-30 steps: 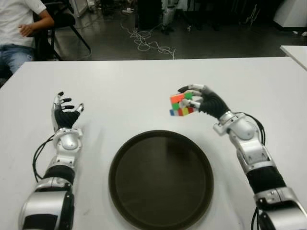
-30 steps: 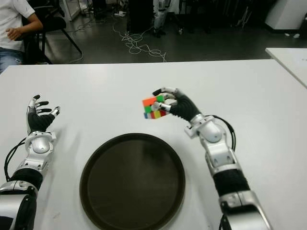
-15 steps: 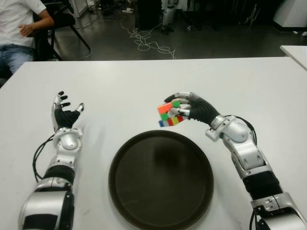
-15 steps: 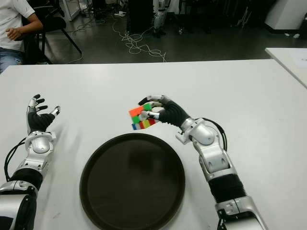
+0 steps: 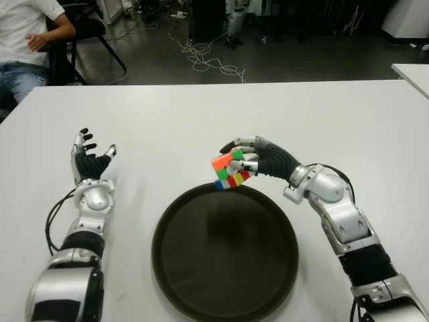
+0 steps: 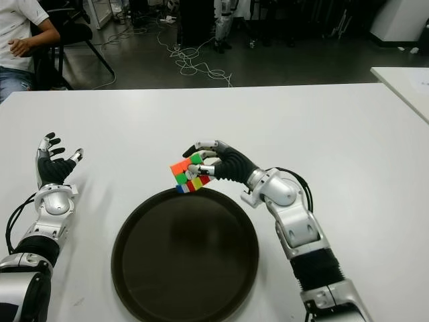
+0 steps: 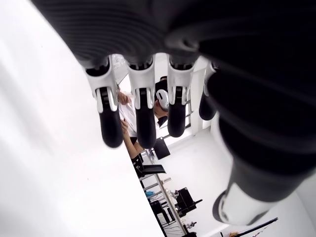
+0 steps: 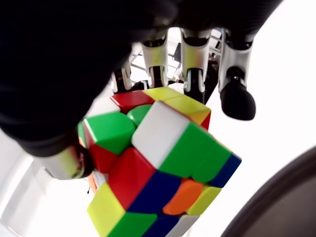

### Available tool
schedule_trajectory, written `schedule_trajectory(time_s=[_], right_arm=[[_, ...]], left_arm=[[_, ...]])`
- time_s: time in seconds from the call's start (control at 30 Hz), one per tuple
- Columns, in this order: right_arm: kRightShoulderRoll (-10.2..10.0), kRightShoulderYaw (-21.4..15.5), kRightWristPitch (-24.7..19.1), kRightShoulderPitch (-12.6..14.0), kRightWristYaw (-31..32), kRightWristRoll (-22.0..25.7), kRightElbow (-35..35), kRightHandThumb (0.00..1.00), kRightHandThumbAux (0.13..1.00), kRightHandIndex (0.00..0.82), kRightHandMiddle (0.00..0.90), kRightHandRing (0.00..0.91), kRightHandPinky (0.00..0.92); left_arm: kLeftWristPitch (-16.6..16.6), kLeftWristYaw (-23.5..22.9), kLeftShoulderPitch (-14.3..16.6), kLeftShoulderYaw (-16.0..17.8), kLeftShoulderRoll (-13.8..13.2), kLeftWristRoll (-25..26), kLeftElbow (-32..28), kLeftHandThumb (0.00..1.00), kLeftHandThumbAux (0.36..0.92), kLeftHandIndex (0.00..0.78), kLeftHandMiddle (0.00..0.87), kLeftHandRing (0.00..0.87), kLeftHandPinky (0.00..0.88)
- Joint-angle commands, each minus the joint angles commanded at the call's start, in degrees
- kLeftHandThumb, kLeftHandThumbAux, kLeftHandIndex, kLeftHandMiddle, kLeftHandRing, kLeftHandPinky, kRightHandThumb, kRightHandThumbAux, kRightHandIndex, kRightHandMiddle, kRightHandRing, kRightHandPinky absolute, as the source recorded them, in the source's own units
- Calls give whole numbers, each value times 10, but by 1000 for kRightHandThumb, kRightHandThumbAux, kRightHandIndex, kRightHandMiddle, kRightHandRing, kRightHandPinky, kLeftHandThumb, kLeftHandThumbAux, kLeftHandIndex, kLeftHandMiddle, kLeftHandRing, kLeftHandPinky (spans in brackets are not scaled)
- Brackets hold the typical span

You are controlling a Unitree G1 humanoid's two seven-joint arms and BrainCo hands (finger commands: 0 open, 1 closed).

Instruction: Pick up the Rubik's Cube and put it in the plate

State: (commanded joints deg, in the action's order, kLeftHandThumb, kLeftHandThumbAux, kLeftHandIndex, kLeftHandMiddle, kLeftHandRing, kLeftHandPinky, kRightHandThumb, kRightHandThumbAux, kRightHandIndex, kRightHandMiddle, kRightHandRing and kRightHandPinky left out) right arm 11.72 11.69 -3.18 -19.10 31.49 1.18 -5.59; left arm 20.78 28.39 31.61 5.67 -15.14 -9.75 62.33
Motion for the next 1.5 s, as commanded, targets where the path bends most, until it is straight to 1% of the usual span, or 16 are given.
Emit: schedule_trajectory(time_s=[0.1,0.3,0.4,0.57,0.7,0.87,0.93,1.03,1.1,1.23,1.5], right_arm=[[1,1,-5,0,4,-1,3,693,726,438,794,801,783],[3,3,-3,1,15,3,3,694,726,438,794,801,784],[6,4,7,1,25,4,-4,694,726,438,795,802,787],[9,5,28,-2,42,6,-15,692,727,438,795,803,787],[12,6,51,-4,57,9,-27,691,727,438,796,802,785],[15,6,67,-2,60,5,-29,690,727,438,798,803,785],[16,7,71,-1,62,4,-29,689,727,438,799,803,784],[19,7,74,-2,65,6,-30,688,727,437,800,804,782],[20,8,75,-2,68,7,-28,688,727,437,800,803,781],[24,8,84,-3,72,6,-31,688,727,438,802,805,788],[27,7,107,-4,79,8,-40,690,725,438,802,809,796]], left_arm=[[-1,0,-1,-1,0,-1,-1,49,773,127,192,211,238],[0,0,-1,-3,-1,-4,-2,34,776,131,200,217,258],[6,2,-2,-3,0,-3,-2,51,789,142,205,226,286],[9,2,-3,-2,-1,-3,-1,64,798,158,207,228,283],[8,0,-2,-1,0,-1,0,46,773,139,198,220,262],[-1,2,-1,-3,-1,-4,0,30,751,123,191,211,242],[-3,1,-1,-3,-1,-3,0,30,755,119,190,211,252],[-4,-1,-1,-3,0,-2,-2,28,764,120,199,237,307],[-4,-1,-1,-2,0,-1,-2,26,769,121,210,254,329],[-3,-1,0,-2,-1,-1,-1,37,772,123,222,269,343],[-2,0,0,-1,0,-1,0,62,780,122,195,228,290]])
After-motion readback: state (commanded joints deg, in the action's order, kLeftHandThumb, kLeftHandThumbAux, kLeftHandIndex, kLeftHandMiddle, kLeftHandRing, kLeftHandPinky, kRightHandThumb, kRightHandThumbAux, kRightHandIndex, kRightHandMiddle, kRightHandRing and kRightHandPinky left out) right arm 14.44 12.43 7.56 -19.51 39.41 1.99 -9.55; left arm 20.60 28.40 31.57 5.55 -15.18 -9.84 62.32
